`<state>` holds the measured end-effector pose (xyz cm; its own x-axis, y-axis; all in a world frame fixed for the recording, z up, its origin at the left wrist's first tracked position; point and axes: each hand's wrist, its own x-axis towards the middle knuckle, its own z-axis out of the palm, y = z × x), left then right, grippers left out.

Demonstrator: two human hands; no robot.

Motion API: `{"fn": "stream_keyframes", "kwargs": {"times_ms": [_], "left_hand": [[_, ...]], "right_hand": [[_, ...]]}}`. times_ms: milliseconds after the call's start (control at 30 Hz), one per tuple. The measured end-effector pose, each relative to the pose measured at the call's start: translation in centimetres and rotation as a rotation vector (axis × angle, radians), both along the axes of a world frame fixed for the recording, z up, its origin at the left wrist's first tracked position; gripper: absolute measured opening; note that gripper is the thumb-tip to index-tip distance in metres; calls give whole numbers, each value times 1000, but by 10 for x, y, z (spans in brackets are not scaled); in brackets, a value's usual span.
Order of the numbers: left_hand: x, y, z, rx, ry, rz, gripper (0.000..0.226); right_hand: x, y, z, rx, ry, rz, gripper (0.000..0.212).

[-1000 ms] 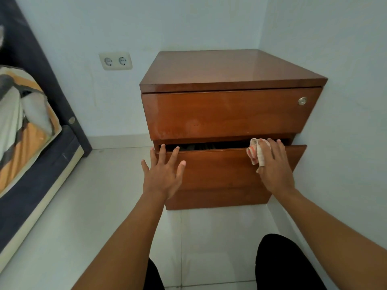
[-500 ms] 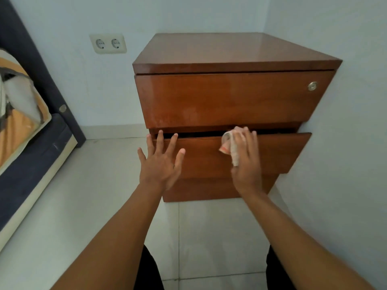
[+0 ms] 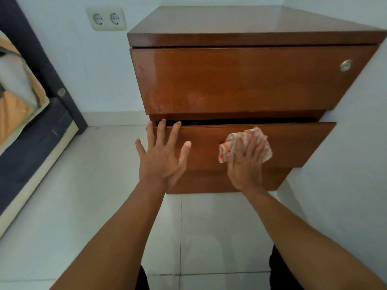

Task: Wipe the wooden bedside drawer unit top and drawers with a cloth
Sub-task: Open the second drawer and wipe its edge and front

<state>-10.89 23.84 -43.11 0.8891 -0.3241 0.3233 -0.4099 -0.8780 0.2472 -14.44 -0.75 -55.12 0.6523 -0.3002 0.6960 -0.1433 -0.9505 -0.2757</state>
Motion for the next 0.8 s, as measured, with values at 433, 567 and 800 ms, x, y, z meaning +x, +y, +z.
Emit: {"fn": "stream_keyframes", "kwargs": {"times_ms": [433,567,800], "left_hand": [[4,-5,-5,19,-25,6,78],[4,-6,-6,23,-23,10,77],[5,-5,-9,34,-41,12,81]], "right_hand": [[-53,-121,15,252,-59,-179,67],[-42,-75,23,446,-326,-165,70],[6,88,-12,-20,-7,204,73]]}}
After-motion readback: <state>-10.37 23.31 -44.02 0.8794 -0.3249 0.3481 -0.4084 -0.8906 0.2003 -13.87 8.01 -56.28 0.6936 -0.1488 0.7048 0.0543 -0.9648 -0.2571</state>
